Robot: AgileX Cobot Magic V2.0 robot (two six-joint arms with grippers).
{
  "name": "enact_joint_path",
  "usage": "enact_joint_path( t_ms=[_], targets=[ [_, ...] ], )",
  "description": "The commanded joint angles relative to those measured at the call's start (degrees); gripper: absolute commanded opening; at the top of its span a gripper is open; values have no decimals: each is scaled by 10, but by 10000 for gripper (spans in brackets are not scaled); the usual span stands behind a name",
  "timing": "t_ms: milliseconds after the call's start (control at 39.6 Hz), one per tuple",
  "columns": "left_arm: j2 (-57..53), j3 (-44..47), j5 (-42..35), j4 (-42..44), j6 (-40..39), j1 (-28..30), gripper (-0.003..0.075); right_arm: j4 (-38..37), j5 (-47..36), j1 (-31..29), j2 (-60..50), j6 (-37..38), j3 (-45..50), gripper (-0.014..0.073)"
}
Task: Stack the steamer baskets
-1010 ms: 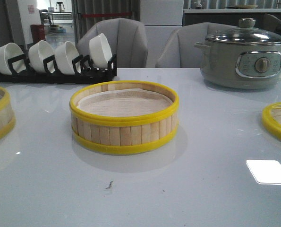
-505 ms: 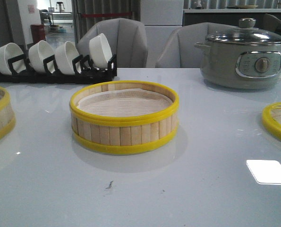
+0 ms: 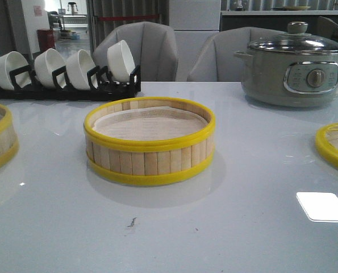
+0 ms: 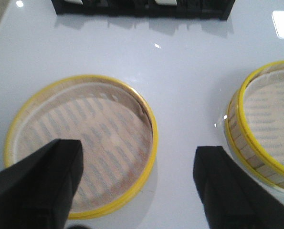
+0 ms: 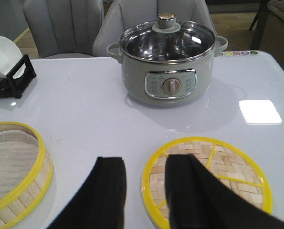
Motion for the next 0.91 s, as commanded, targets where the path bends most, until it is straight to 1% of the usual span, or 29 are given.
enact_joint_path(
  t_ms=[0,50,126,278,480,656,883],
  targets=[
    [44,-18,-36,-29,1,-2,558,3,-50,0,2,-1,-23,342],
    [72,-23,-46,-30,3,-7,558,3,-50,0,2,-1,-23,342],
    [116,-36,-51,-30,27,-14,558,3,-50,0,2,-1,-23,342],
    [203,-74,-50,-30,29,-27,558,3,-49,0,2,-1,-23,342],
    [301,-116,-51,-30,29,-28,557,3,-49,0,2,-1,-23,342],
    [358,-134,-55,-30,29,-29,557,3,-48,0,2,-1,-23,342],
    [391,-135,-55,-30,29,-29,553,3,-48,0,2,-1,-23,342]
  ],
)
